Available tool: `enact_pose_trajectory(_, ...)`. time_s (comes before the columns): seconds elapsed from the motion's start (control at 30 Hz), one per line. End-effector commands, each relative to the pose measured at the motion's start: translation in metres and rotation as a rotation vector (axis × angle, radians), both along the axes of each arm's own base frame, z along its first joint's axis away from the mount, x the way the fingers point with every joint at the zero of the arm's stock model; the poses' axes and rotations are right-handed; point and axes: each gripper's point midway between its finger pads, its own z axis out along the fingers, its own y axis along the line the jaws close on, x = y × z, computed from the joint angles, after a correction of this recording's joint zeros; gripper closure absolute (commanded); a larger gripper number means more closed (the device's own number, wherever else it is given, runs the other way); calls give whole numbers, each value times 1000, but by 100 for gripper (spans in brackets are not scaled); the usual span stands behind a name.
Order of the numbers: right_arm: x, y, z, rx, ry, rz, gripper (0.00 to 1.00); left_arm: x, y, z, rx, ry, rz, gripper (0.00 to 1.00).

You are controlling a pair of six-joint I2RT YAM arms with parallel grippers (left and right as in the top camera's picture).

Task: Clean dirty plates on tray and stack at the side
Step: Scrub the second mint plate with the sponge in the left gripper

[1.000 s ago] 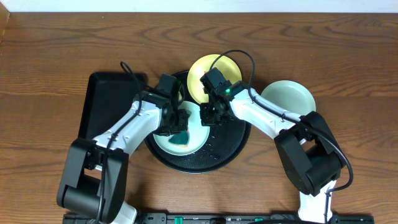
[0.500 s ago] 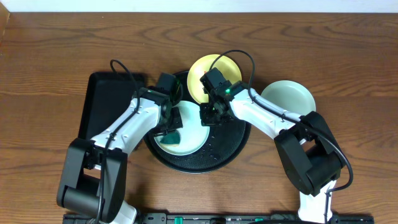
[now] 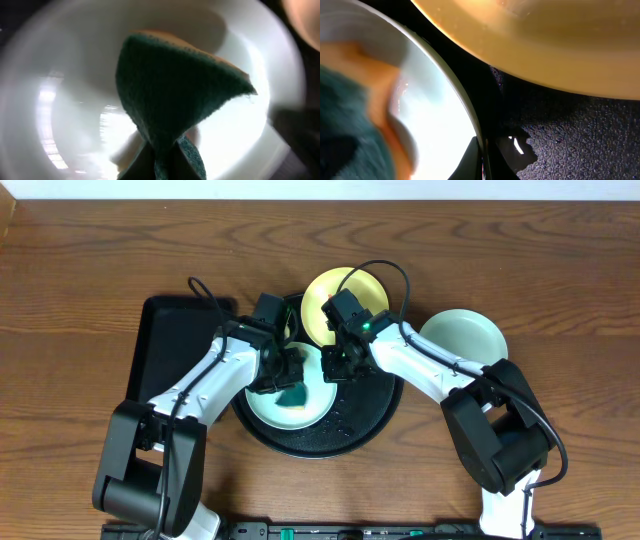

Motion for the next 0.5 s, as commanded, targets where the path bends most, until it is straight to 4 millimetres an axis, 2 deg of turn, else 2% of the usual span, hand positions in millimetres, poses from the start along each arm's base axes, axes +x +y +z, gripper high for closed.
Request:
enact_pose_trajectory(0.0,2,-7,-9,-51,-4,-22,99,17,52,0,288,-82,113,93)
enact_pose_trajectory(0.1,2,-7,-9,-51,-4,-22,99,17,69,3,381,-96,137,93)
enact_pose_trajectory(0.27,2,-7,-9,-52,-5,-23,99,20,64,8,357,-91,134,92)
enact_pose_trajectory(0.37,2,-7,-9,-52,-5,-23,99,26,56,22,322,-90,132,93)
enact_pose_trajectory(0.47,2,-7,-9,-53,-4,-23,99,36,52,46,307,-112,126,92)
